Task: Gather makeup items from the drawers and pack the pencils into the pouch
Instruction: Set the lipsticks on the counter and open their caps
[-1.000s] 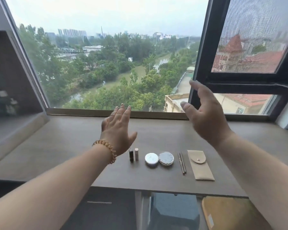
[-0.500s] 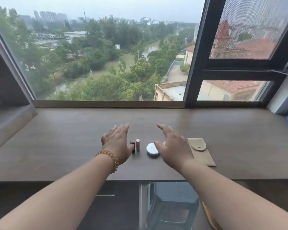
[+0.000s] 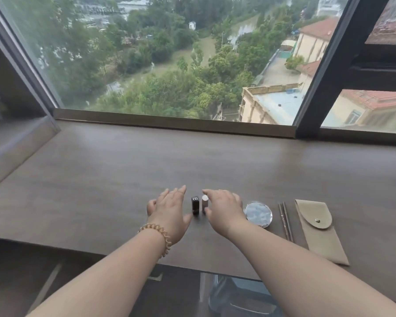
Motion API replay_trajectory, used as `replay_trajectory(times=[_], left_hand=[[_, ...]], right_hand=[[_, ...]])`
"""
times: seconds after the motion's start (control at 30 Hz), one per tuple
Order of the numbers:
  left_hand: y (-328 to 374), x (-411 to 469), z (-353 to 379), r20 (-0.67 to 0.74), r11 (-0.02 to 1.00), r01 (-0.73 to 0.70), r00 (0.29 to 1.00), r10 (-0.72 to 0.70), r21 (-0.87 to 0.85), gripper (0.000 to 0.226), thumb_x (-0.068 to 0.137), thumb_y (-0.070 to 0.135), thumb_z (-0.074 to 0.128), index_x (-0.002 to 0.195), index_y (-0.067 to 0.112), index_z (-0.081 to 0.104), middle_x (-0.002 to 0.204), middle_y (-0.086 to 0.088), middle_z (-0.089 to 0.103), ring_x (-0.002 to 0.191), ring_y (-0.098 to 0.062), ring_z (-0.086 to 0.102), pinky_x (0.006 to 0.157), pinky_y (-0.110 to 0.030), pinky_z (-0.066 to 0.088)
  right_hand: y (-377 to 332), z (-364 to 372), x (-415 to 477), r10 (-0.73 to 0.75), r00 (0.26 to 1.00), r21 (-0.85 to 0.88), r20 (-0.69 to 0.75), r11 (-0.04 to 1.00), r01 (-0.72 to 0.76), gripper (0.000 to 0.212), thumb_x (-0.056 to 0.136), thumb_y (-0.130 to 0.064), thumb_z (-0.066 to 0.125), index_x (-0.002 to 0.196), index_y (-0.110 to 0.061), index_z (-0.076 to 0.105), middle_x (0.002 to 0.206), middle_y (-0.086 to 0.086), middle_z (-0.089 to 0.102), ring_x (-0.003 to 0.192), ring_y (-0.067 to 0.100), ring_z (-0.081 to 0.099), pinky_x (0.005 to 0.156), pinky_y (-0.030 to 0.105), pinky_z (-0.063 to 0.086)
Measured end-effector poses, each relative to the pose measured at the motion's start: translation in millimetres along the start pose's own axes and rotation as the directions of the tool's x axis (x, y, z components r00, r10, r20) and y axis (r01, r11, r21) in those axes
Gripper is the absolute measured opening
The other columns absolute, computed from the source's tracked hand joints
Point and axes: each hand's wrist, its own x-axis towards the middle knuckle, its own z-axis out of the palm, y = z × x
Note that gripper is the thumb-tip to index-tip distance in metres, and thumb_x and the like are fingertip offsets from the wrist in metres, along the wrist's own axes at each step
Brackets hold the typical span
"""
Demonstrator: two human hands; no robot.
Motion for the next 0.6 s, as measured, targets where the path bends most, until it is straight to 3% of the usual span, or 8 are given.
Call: replay_trajectory(times=[0.13,0.3,0.43,0.53,0.6], left_hand=[[-14,17,9,0.047,1.000,0.003,0.999,-0.003,-0.002,0.072,0.088,0.041,0.049,0.148,0.031,0.011,0.155,0.007,0.024,0.146,-0.014,0.010,0.110,-0.035,0.014],[-23,35,12,0.091,0.997,-0.032,0.995,0.038,-0.066,0.071,0.088,0.039,0.051,0.148,0.030,0.014,0.154,0.006,0.027,0.145,-0.014,0.012,0.112,-0.036,0.013],[-21,40,11,0.090,0.989,-0.104,0.989,0.113,-0.102,0.072,0.087,0.041,0.054,0.148,0.031,0.017,0.152,0.008,0.029,0.145,-0.015,0.013,0.112,-0.036,0.013],[-14,44,6,0.062,0.974,-0.187,0.979,0.196,-0.128,0.070,0.087,0.045,0.055,0.146,0.032,0.021,0.151,0.010,0.032,0.145,-0.014,0.014,0.111,-0.035,0.013],[-7,48,2,0.026,0.962,-0.233,0.971,0.239,-0.140,0.065,0.088,0.047,0.054,0.145,0.032,0.025,0.148,0.013,0.036,0.144,-0.013,0.015,0.110,-0.034,0.013]], right_hand=[[1,23,24,0.036,0.999,-0.071,0.001,0.997,-0.036,0.037,0.085,-0.012,0.048,0.118,-0.026,0.056,0.113,-0.005,0.063,0.118,0.022,0.048,0.095,0.036,0.030],[6,36,38,0.085,0.996,-0.104,0.002,0.991,-0.084,0.033,0.085,-0.010,0.047,0.111,-0.028,0.056,0.104,-0.003,0.066,0.112,0.022,0.050,0.102,0.036,0.023],[6,26,31,0.117,0.990,-0.053,-0.082,0.991,-0.122,0.014,0.091,-0.024,0.047,0.095,-0.030,0.059,0.096,-0.010,0.068,0.106,0.019,0.052,0.107,0.039,0.018],[3,3,25,0.166,0.969,0.062,-0.185,0.986,-0.157,0.021,0.093,-0.037,0.045,0.077,-0.031,0.057,0.086,-0.014,0.068,0.099,0.016,0.054,0.107,0.038,0.018],[1,-15,23,0.165,0.958,0.092,-0.234,0.985,-0.147,0.023,0.092,-0.045,0.046,0.078,-0.029,0.056,0.078,-0.011,0.065,0.095,0.016,0.055,0.107,0.038,0.019]])
